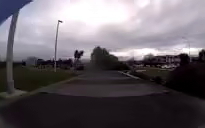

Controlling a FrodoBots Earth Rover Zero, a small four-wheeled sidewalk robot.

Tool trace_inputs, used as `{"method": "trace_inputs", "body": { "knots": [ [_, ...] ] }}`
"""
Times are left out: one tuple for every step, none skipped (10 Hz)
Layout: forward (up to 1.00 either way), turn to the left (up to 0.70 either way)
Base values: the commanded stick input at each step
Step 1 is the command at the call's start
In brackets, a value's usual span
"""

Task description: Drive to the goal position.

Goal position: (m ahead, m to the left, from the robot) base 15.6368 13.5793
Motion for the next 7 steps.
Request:
{"method": "trace_inputs", "body": {
  "knots": [
    [0.85,-0.33],
    [0.85,-0.18],
    [0.85,-0.02],
    [0.85,0.00],
    [0.85,0.00],
    [0.85,0.00],
    [0.85,0.00]
  ]
}}
